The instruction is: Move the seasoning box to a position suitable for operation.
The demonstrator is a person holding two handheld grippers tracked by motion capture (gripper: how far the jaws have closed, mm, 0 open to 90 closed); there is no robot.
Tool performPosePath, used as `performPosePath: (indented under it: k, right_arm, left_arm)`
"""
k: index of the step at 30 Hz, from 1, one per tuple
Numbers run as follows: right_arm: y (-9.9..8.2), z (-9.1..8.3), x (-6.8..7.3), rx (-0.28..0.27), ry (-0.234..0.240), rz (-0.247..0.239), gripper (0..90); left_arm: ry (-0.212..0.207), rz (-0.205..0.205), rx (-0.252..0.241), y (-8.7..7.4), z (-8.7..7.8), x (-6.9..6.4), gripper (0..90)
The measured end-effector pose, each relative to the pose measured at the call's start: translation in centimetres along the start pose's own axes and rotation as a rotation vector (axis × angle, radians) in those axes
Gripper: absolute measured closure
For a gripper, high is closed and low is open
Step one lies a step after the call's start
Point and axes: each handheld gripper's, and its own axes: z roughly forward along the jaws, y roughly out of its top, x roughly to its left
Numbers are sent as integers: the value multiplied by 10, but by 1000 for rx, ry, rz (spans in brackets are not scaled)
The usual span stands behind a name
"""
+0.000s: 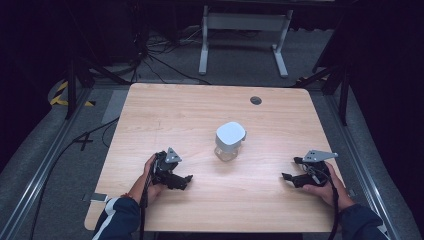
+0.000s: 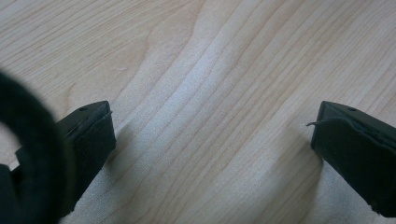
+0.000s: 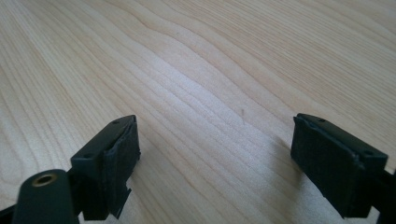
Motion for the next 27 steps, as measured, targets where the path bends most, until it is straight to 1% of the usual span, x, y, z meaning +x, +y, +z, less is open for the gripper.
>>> performPosePath:
  k: [1,4,5,6,7,9,12,13,14,15,17,19,20,21,22,23,24,25,27]
  right_arm:
    - [0,0,0,0,0,1,156]
    - [0,0,0,1,-2,0,156]
    - [0,0,0,2,-2,2,157]
    - [0,0,0,2,-2,2,156]
    - [0,0,0,2,-5,-2,155]
    - [0,0,0,3,-3,-3,155]
    - [1,0,0,9,-6,2,164]
    - [2,-1,0,18,-10,8,201]
    - [4,-2,0,26,-10,10,256]
    - [5,-3,0,26,-10,6,302]
    - [10,-6,-1,-3,7,19,327]
    - [16,-10,-1,-42,8,9,401]
    - [20,-12,0,-60,24,12,435]
    - [24,-14,0,-76,43,14,492]
    - [27,-15,1,-91,52,11,568]
    - [33,-18,3,-103,51,-6,631]
    - [39,-19,4,-110,61,-7,685]
    - [49,-22,8,-120,60,-26,756]
    - [59,-22,9,-143,75,-46,824]
  left_arm:
    - [-7,3,16,0,-1,0,1]
    - [-2,5,-1,-2,-1,0,2]
    - [-5,2,-1,-2,-2,-1,2]
    - [-7,10,6,-3,-3,-1,2]
    - [-10,2,-1,-4,-3,-1,2]
    - [-5,9,0,-4,-4,-1,3]
    - [-9,10,-4,-4,-3,-1,3]
    - [-7,14,-5,-4,-4,-1,3]
    - [-12,14,-3,-5,-4,0,3]
    - [-13,17,-2,-5,-4,0,3]
    - [-18,18,1,-4,-4,0,2]
    - [-18,20,3,-4,-4,0,1]
    - [-18,22,2,-4,-4,1,1]
    - [-18,21,3,-4,-4,1,1]
    - [-18,22,4,-4,-4,1,1]
    - [-19,22,4,-4,-4,1,1]
    - [-19,22,1,-4,-4,1,1]
    - [-19,22,3,-4,-4,1,1]
    - [-19,22,2,-4,-4,1,1]
